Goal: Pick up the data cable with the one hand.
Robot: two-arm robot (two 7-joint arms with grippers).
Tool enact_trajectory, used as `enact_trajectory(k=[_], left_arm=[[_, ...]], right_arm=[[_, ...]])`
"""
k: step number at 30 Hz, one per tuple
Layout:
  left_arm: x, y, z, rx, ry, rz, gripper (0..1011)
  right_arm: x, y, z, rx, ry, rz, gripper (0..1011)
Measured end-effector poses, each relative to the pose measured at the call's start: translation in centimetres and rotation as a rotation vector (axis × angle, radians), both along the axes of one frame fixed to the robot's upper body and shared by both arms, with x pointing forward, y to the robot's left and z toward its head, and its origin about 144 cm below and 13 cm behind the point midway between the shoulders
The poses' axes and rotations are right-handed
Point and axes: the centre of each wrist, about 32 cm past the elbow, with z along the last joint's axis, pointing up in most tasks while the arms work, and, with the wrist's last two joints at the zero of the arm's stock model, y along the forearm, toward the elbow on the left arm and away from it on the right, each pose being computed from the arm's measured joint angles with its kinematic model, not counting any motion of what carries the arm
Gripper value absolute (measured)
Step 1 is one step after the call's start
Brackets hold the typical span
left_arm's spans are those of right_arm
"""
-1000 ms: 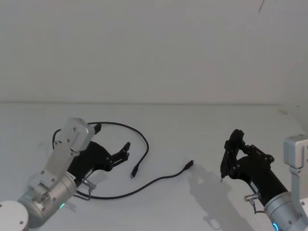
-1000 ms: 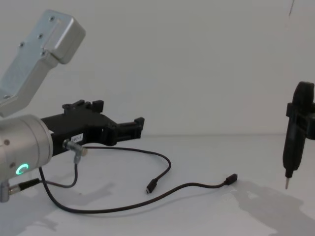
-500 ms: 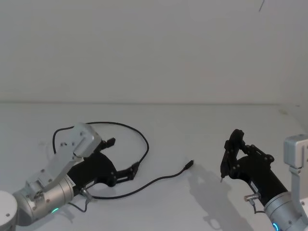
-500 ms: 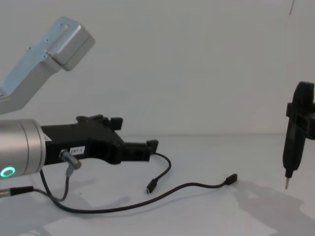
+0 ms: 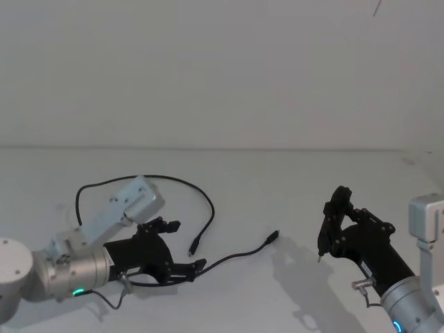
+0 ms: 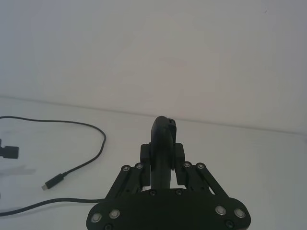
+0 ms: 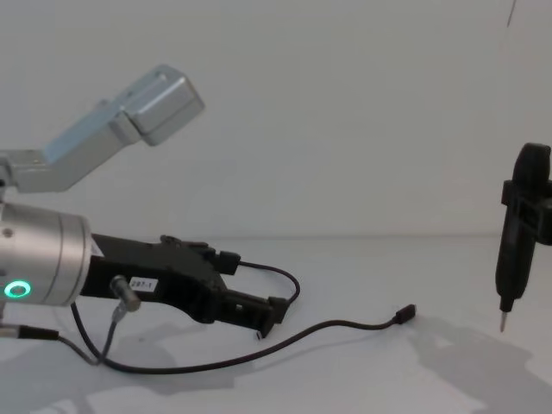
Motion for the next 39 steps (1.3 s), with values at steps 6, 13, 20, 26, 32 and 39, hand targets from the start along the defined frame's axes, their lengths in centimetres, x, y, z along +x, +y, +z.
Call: enact_trajectory(k=[6, 13, 20, 26, 32, 39], left_arm=[[1.8, -0.6, 0.5, 0.023, 0.061, -0.031, 1001], [3.2, -1.5, 0.7, 0.024, 0.109, -0.055, 1001], [4.1, -2.5, 0.7, 0.030, 0.148, -0.079, 1001], [4.6, -3.2, 0.6, 0.046, 0.171, -0.087, 1001], [5.1, -4.1, 0.4, 0.076, 0.188, -0.091, 1001], [5.3, -4.6, 0.3, 0.095, 0.197, -0.092, 906]], right_arm=[[0.0, 0.0, 0.0, 0.000, 0.000, 0.000, 279], [0.0, 0.0, 0.0, 0.000, 0.000, 0.000, 279], [0.0, 0.0, 0.0, 0.000, 0.000, 0.000, 279], [0.0, 0.0, 0.0, 0.000, 0.000, 0.000, 279], [0.0, 0.0, 0.0, 0.000, 0.000, 0.000, 279], [0.0, 0.0, 0.0, 0.000, 0.000, 0.000, 279]])
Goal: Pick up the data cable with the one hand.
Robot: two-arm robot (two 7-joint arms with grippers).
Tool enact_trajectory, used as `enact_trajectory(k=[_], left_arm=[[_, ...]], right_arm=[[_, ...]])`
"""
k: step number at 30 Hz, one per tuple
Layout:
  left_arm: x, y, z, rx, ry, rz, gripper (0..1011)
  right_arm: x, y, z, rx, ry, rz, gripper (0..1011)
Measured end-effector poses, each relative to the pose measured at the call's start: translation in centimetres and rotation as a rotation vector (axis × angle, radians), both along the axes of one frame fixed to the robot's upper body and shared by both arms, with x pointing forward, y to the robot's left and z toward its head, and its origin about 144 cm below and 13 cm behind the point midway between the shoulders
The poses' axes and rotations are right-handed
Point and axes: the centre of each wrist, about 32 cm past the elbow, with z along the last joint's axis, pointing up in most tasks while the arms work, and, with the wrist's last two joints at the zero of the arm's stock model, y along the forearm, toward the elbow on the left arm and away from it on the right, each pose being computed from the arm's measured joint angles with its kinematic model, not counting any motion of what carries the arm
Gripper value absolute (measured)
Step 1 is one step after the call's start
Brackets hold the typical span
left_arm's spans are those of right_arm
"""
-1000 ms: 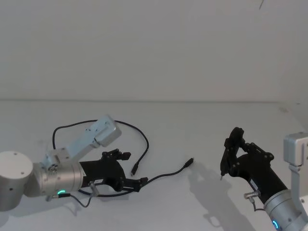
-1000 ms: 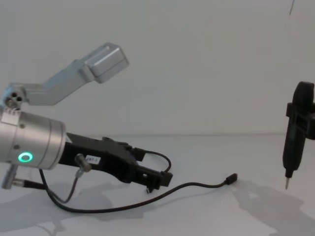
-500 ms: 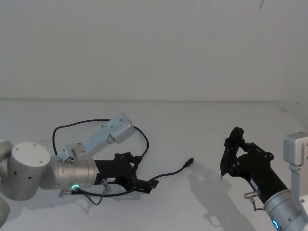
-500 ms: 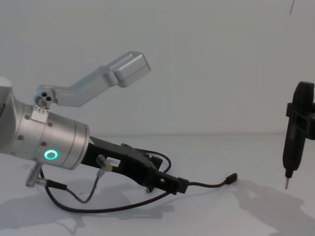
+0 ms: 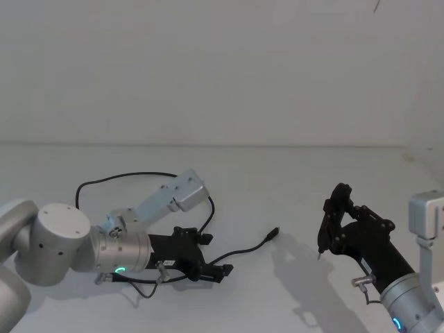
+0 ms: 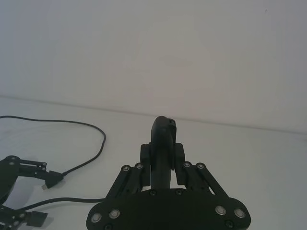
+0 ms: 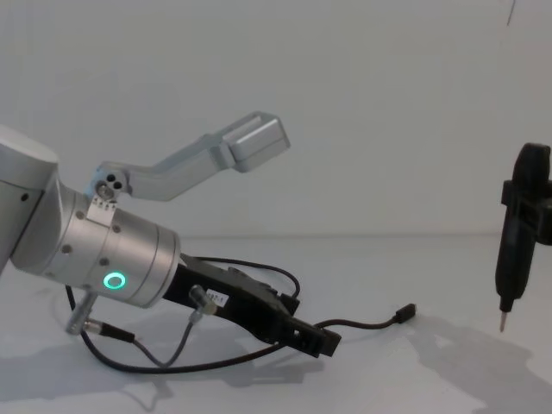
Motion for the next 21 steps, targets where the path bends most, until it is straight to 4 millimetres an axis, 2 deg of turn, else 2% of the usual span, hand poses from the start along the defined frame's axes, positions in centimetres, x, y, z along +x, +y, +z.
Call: enact_trajectory(k=[6, 7, 10, 13, 15, 18, 21], left_arm=[[0.13, -0.21, -0.06, 0.010, 0.003, 0.000, 753], [0.16, -0.27, -0.08, 0.012, 0.004, 0.000, 697], [0.19, -0.34, -0.10, 0.014, 0.006, 0.000, 628], [0.23, -0.46, -0.12, 0.017, 0.007, 0.000, 516], [0.24, -0.51, -0.14, 0.018, 0.007, -0.001, 483], [0.28, -0.57, -0.15, 0.021, 0.008, -0.001, 354], [0.28, -0.59, -0.16, 0.022, 0.009, -0.001, 280]], right_arm=[[0.00, 0.00, 0.00, 0.000, 0.000, 0.000, 279], [0.00, 0.00, 0.00, 0.000, 0.000, 0.000, 279], [0.00, 0.00, 0.00, 0.000, 0.000, 0.000, 279], [0.00, 0.00, 0.00, 0.000, 0.000, 0.000, 279], [0.00, 0.00, 0.00, 0.000, 0.000, 0.000, 279], [0.00, 0.00, 0.00, 0.000, 0.000, 0.000, 279], [0.00, 0.00, 0.00, 0.000, 0.000, 0.000, 279]])
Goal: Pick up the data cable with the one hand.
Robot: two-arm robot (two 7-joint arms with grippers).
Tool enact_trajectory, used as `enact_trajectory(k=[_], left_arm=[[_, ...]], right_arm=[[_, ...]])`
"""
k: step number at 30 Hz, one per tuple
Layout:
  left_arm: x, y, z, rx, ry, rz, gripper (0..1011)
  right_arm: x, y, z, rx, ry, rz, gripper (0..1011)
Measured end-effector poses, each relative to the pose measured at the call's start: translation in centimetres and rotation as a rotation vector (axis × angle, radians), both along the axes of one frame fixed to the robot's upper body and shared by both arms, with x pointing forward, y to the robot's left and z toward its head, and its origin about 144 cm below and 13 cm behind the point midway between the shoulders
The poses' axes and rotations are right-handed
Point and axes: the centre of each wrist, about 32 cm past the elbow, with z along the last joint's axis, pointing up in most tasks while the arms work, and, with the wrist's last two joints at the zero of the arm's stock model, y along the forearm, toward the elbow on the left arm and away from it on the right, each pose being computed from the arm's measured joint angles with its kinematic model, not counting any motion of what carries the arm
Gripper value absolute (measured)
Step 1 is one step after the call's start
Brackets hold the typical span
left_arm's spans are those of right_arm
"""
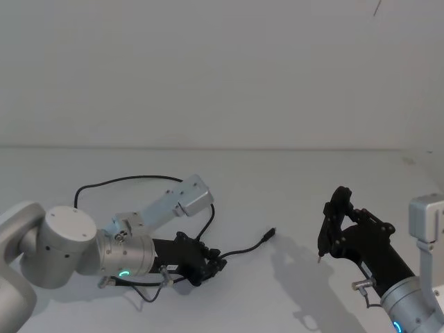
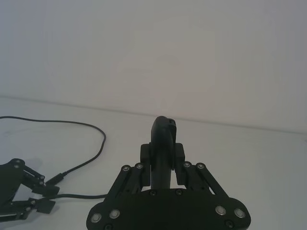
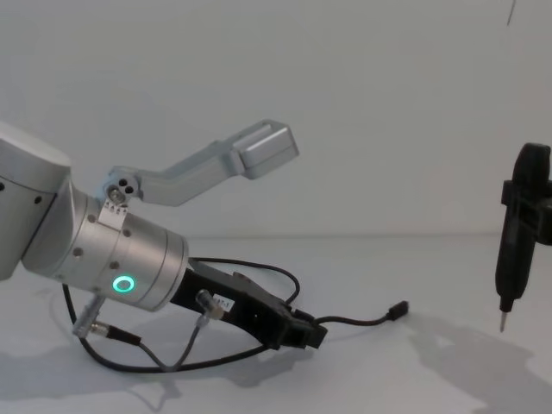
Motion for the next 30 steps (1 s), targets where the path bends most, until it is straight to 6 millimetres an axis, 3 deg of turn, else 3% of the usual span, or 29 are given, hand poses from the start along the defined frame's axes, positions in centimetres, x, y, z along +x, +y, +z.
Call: enact_trajectory(k=[7, 30], left_arm=[[0.0, 0.0, 0.0, 0.001, -0.003, -0.004, 55], [-0.9, 2.3, 1.8, 0.000, -0.151, -0.118, 42]], right_arm=[[0.0, 0.0, 0.2, 0.001, -0.001, 0.001, 279], [1.8, -0.8, 5.0, 0.049, -0.028, 0.087, 279]])
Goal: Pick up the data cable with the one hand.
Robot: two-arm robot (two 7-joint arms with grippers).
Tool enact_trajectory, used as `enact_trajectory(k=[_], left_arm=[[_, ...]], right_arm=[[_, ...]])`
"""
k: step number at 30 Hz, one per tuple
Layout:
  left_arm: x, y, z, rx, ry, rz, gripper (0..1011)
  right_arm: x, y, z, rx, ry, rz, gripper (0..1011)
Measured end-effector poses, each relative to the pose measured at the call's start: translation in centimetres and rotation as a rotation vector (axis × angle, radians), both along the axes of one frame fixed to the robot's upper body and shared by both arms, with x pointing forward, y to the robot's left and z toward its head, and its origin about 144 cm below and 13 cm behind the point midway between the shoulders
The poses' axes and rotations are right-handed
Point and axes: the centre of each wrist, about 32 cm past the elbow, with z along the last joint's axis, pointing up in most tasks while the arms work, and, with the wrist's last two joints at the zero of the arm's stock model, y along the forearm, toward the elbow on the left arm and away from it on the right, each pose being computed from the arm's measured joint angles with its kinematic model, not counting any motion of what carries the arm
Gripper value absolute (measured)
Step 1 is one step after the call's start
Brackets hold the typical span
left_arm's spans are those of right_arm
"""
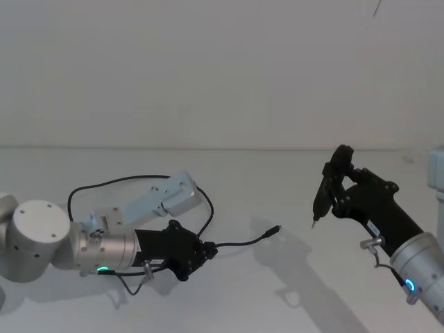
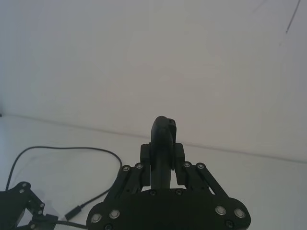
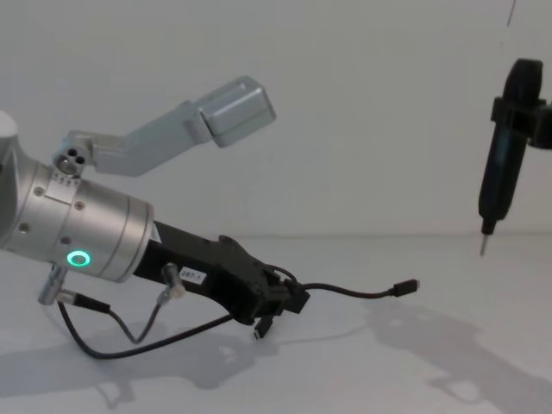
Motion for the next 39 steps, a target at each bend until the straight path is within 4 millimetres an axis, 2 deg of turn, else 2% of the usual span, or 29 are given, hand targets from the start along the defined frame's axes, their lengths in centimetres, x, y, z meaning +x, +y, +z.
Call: enact_trajectory(k=[12, 39], left_arm=[[-0.4, 0.7, 0.5, -0.004, -0.027, -0.011, 42], [-0.5, 1.1, 0.8, -0.005, -0.040, -0.017, 42]], right_arm=[[1.6, 0.0, 0.9, 0.003, -0.001, 0.028, 279], [4.3, 1.6, 0.1, 0.014, 0.036, 0.099, 279]])
